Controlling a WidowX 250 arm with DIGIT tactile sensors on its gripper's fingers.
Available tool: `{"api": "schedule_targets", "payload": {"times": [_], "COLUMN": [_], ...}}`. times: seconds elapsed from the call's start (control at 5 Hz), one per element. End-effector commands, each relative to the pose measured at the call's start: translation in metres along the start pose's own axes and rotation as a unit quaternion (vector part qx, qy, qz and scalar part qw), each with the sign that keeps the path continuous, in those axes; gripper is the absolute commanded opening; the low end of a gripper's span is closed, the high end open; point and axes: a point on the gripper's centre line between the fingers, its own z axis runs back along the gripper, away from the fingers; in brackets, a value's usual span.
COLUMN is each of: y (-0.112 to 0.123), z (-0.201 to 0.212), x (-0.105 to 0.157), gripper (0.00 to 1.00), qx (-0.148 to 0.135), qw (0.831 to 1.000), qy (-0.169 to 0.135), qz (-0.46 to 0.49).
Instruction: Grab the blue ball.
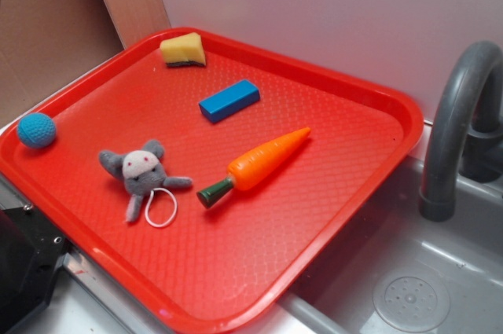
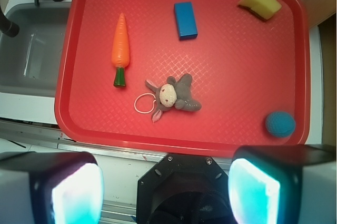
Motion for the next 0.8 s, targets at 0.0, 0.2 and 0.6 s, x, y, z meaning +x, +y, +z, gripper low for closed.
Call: {"api": "schedule_targets", "payload": {"times": [0.0,0.2,0.6], "y": [0.0,0.026,0.081], "z": [0.0,-0.02,-0.052], "x": [0.0,0.019,0.034], "gripper": [1.0,1.0,1.0], "qx": [0.0,0.008,0.063], "qw": [1.0,0.998,0.989], "qy": [0.0,-0.011,-0.018], "qz": [0.0,0.059,0.135]}}
